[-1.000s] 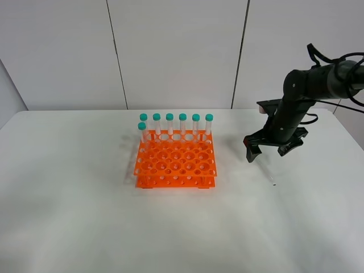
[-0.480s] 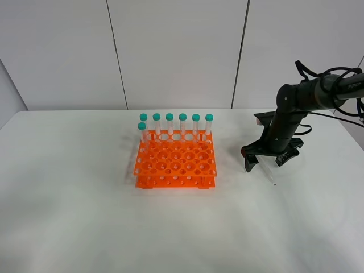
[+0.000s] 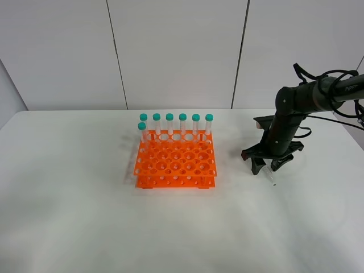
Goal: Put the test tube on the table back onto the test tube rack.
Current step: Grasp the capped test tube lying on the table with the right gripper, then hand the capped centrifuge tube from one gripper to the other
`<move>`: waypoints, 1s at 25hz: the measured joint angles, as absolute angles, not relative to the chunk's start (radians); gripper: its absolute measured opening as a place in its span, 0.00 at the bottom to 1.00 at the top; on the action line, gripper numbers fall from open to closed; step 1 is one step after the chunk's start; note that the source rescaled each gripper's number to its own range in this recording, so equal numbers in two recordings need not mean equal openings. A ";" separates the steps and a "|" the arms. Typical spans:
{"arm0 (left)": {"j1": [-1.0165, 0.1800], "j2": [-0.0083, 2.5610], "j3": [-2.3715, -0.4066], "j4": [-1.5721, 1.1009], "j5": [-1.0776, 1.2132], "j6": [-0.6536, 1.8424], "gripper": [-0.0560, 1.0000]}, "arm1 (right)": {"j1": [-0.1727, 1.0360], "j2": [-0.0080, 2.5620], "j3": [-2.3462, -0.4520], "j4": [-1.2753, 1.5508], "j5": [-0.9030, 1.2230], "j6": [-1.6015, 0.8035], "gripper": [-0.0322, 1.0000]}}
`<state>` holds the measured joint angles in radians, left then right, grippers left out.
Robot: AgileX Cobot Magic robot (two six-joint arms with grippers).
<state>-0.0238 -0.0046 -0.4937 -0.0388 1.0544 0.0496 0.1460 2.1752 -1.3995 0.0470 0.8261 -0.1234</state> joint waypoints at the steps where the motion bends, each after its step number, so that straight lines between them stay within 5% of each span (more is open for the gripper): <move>1: -0.024 -0.005 -0.494 -0.039 1.054 0.050 1.00 | 0.146 2.175 -1.399 0.047 0.826 -0.123 0.30; 3: -0.024 -0.005 -0.494 -0.039 1.054 0.050 1.00 | 0.146 2.176 -1.399 0.045 0.827 -0.123 0.04; 18: -0.024 -0.005 -0.494 -0.039 1.054 0.050 1.00 | 0.146 1.909 -1.406 0.000 0.936 -0.154 0.03; 25: -0.024 -0.005 -0.494 -0.039 1.054 0.050 1.00 | 0.146 1.564 -1.106 0.023 0.960 -0.201 0.03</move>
